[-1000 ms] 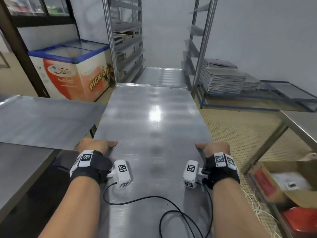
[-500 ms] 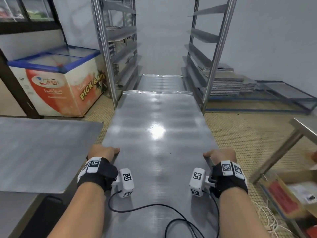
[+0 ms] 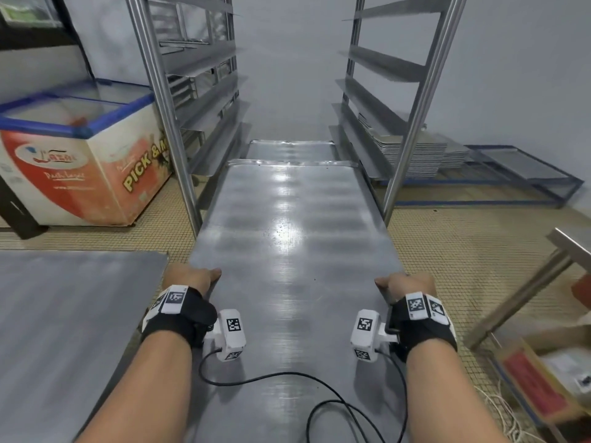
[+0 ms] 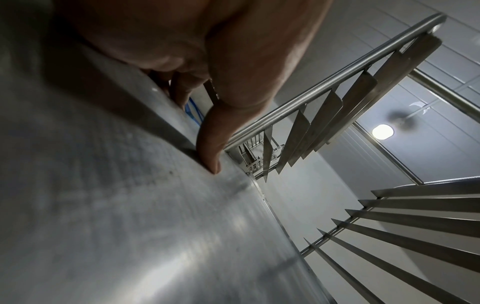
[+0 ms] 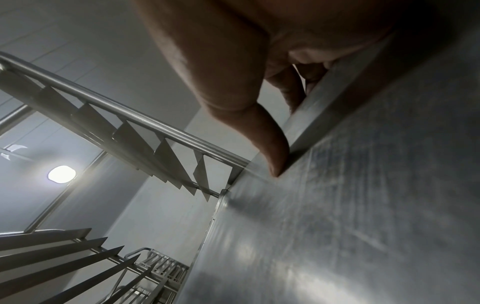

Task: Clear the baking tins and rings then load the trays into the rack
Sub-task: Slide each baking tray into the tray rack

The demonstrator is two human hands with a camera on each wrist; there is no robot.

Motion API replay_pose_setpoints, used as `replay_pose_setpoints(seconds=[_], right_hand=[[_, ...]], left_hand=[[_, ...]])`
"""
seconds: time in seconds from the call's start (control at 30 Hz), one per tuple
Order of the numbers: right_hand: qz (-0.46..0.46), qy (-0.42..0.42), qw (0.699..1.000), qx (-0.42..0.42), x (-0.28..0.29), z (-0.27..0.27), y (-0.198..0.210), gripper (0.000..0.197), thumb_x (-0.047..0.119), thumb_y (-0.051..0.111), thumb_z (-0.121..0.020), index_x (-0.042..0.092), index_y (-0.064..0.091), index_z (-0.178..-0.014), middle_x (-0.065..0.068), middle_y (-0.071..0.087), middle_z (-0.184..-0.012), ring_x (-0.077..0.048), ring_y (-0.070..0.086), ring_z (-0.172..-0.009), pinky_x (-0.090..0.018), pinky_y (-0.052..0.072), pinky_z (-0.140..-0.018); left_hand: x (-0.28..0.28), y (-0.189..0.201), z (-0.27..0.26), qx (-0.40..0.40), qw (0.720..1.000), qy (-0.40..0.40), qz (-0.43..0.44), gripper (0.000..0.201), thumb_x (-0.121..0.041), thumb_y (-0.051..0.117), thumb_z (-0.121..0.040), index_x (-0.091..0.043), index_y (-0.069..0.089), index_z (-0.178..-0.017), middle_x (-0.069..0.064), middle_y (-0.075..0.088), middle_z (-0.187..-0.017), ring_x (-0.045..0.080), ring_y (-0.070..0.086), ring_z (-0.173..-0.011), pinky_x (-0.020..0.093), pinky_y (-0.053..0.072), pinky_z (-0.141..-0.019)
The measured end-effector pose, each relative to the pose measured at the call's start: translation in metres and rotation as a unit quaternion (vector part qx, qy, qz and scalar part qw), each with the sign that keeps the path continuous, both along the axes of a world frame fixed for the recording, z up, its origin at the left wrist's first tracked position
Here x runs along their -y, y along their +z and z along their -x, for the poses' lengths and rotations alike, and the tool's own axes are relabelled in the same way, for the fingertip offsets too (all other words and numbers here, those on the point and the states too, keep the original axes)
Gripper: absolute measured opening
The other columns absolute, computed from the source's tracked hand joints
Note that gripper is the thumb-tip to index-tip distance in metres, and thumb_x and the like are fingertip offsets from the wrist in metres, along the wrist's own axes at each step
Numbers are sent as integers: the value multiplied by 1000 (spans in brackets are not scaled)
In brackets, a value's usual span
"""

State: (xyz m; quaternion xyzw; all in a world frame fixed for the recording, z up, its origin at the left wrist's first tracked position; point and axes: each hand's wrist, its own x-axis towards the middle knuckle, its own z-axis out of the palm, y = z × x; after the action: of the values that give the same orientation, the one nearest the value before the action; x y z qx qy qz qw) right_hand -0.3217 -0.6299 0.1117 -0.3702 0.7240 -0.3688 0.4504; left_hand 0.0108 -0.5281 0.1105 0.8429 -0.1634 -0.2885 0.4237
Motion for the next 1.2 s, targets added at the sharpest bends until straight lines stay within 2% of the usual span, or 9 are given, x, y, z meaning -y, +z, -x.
replay_pose_setpoints(seconds=[0.3,0.4,0.5,0.73,0.9,1.0,1.07,1.13,1.2], right_hand=[[-8,23,999,-45,103,-37,9,23,3,79,-76,-2,60,-88,-15,65,-81,-26,59,-66,-25,43,-55],[-17,30,997,-71,132,-47,12,31,4,78,-77,-7,59,-101,-17,63,-88,-26,56,-66,-25,41,-53],[-21,35,996,-85,156,-58,12,46,6,77,-80,-6,54,-118,-16,61,-92,-26,55,-68,-23,36,-48],[-53,63,988,-132,186,-71,17,44,9,70,-88,-11,52,-123,-23,63,-109,-34,63,-102,-34,50,-81],[-41,97,981,-161,180,-80,26,48,19,72,-88,-4,56,-127,-19,64,-109,-32,64,-89,-32,49,-70],[-24,130,976,-175,172,-82,30,47,22,70,-90,0,58,-130,-18,61,-129,-32,59,-117,-34,47,-87],[-23,132,977,-165,162,-82,36,46,22,70,-90,-2,58,-128,-16,66,-113,-32,64,-101,-33,49,-80],[-21,117,983,-138,148,-82,42,48,21,72,-90,-5,56,-127,-12,63,-93,-24,57,-65,-28,46,-56],[-20,120,984,-127,133,-83,47,57,23,74,-89,-5,51,-133,-17,64,-110,-23,56,-65,-28,46,-56]], left_hand=[[97,11,-37,15,1000,2,-5,61,-21,85,-79,11,56,-121,26,65,-118,38,62,-97,37,46,-79],[126,10,-48,17,1000,-1,-5,59,-20,81,-82,11,54,-124,21,64,-100,30,55,-81,34,44,-76],[149,13,-57,25,999,-19,-25,58,-22,79,-84,10,53,-125,24,63,-113,31,52,-84,33,43,-77],[176,11,-69,1,999,6,-34,62,-22,81,-82,10,51,-126,23,62,-114,33,54,-88,37,43,-80],[171,20,-69,-3,999,12,-39,67,-25,82,-82,8,50,-131,25,62,-124,38,60,-97,38,44,-80],[164,27,-74,-52,999,13,-6,64,-20,81,-81,7,51,-131,19,67,-109,29,61,-85,34,50,-84],[157,33,-74,-114,992,30,37,59,-12,79,-83,3,52,-132,14,64,-95,28,64,-79,41,57,-88],[145,41,-68,-92,996,4,16,60,-18,80,-84,2,50,-133,15,61,-99,31,62,-78,47,60,-82],[132,47,-59,-29,998,-51,-15,70,-28,79,-84,4,47,-137,20,60,-118,36,61,-87,41,59,-73]])
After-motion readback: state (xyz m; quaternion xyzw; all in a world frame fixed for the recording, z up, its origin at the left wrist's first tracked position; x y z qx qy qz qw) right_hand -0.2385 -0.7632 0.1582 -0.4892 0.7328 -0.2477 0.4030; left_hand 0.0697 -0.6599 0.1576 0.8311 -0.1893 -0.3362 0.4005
